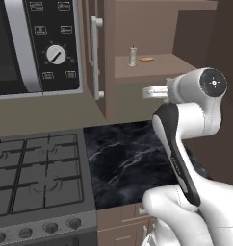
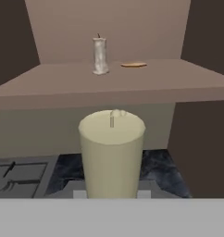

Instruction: Pick the candle and candle from the dining table and place them in the open cabinet. Close the cabinet after placing the objects.

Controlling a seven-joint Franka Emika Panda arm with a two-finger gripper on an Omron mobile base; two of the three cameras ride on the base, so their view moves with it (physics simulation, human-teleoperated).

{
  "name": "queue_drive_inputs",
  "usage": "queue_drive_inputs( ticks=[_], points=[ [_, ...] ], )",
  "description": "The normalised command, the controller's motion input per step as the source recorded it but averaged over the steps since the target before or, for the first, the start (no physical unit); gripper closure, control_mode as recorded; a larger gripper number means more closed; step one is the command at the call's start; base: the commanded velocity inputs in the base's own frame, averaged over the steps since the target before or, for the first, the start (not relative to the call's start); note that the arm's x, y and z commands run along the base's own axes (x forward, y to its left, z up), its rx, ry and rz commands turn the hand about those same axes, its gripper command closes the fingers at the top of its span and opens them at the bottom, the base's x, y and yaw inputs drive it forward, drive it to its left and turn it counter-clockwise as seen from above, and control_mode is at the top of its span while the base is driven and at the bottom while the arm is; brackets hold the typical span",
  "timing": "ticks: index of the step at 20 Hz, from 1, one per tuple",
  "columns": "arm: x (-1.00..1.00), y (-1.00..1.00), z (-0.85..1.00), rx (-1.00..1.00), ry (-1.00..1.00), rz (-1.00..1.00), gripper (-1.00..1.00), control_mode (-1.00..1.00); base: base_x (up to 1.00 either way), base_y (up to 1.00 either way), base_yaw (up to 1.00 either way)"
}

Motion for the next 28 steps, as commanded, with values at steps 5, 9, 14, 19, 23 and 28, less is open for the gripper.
queue_drive_inputs(
  ticks=[5,9,14,19,23,28],
  points=[
    [0.04,0.00,0.47,0.00,-0.03,0.00,1.00,-1.00,0.00,0.00,0.00],
    [0.00,0.00,0.59,0.00,0.00,0.00,1.00,-1.00,0.00,0.00,0.00],
    [0.01,0.00,0.50,0.00,-0.03,0.00,1.00,-1.00,0.00,0.00,0.00],
    [0.16,0.00,0.06,-0.01,-0.05,0.00,1.00,-1.00,0.00,0.00,0.00],
    [0.44,0.00,0.00,-0.01,-0.06,0.00,1.00,-1.00,0.00,0.00,0.00],
    [0.56,0.00,0.00,0.00,-0.04,0.00,1.00,-1.00,0.00,0.00,0.00]
  ],
)
